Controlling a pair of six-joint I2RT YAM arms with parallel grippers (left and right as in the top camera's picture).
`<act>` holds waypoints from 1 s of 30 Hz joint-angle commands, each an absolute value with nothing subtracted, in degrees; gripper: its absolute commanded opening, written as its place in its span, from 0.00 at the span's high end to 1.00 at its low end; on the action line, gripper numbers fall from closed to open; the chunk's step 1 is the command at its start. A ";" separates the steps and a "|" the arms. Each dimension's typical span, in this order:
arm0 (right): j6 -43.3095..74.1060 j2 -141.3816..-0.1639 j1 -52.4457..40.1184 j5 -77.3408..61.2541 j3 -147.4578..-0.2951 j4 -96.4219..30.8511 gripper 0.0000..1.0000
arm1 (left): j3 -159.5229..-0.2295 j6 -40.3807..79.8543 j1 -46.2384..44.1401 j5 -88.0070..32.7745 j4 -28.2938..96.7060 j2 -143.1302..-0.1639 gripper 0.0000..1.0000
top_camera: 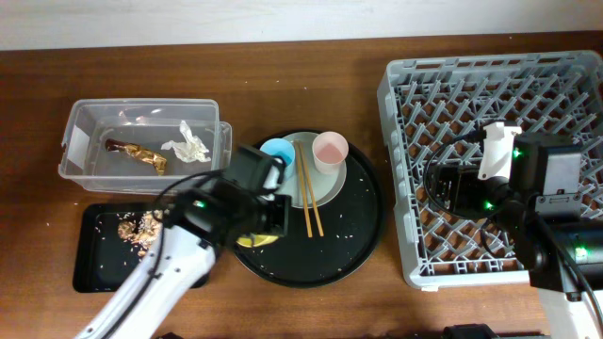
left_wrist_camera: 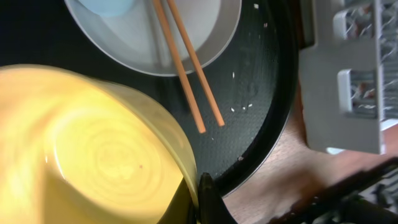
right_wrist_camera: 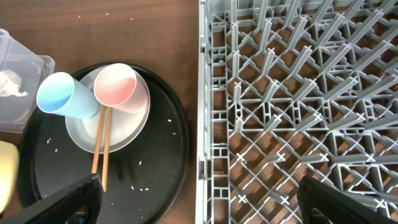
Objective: Sort waste into correct bins and load items into the dishwasher rack
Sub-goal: 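Return the empty yellow bowl to the round tray and release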
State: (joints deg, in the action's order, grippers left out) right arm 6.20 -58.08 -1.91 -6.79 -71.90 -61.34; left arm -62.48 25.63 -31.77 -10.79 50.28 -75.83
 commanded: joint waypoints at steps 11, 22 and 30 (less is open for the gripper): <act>6.26 -58.13 -1.87 -6.87 -72.97 -61.98 0.02 | -62.72 30.39 -39.29 -0.86 44.45 -92.44 1.00; 6.26 -58.13 -1.87 -6.87 -72.97 -62.24 0.02 | -62.11 30.39 -39.27 0.47 44.56 -93.34 0.99; 6.26 -58.13 -1.87 -6.90 -72.97 -62.76 0.02 | -59.16 30.39 -39.27 1.54 42.59 -94.04 0.89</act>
